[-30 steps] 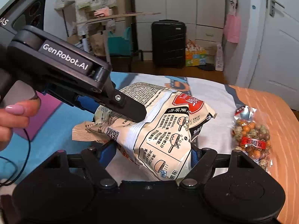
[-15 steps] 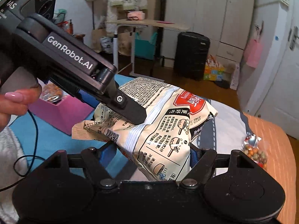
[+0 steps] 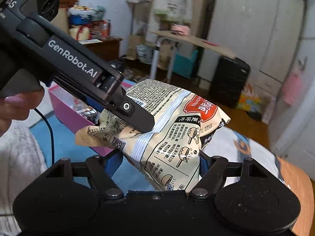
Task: Organize snacks
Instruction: 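Carry the beige snack bag into the pink box with both grippers and release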
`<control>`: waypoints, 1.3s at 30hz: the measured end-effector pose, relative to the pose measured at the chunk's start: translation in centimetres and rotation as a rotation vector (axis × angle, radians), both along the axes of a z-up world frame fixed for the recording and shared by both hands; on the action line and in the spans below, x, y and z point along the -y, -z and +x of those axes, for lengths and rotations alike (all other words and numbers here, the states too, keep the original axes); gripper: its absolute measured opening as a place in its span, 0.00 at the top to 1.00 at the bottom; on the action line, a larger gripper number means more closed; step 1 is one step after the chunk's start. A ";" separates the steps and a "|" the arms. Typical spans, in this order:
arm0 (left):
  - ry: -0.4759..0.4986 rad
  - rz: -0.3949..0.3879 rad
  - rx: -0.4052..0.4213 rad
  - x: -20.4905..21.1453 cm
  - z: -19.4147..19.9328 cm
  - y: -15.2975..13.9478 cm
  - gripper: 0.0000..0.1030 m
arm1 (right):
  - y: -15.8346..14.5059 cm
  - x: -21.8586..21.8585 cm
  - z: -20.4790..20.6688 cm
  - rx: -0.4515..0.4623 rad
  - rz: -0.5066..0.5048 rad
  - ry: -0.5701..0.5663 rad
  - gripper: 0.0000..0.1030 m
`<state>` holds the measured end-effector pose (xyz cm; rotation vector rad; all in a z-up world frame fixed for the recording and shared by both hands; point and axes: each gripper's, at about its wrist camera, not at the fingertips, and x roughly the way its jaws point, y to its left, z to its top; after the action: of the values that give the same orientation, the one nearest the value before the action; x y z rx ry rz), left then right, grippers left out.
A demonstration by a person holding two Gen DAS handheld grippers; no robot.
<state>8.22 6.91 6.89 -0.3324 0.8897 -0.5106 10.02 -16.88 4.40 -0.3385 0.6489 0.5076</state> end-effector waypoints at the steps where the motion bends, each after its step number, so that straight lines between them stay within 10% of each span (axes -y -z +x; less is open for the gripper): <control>1: -0.020 0.001 0.008 -1.0 0.0 -0.2 0.44 | -0.1 -0.7 0.3 0.005 0.006 -0.015 0.23; 11: -0.228 -0.005 0.061 -9.9 1.4 1.4 0.44 | 2.2 -7.2 5.2 0.075 0.062 -0.248 0.23; 31: -0.461 0.010 0.023 -17.0 5.3 10.0 0.43 | 8.8 -14.8 10.3 -0.043 0.063 -0.317 0.23; 39: -0.470 0.320 0.025 -14.2 5.7 10.5 0.41 | 9.5 -15.0 9.6 0.050 -0.101 -0.301 0.13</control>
<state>13.89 21.14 -3.66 -0.2304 0.8202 0.0624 19.63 -1.90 -5.12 -0.5470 0.5789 0.7526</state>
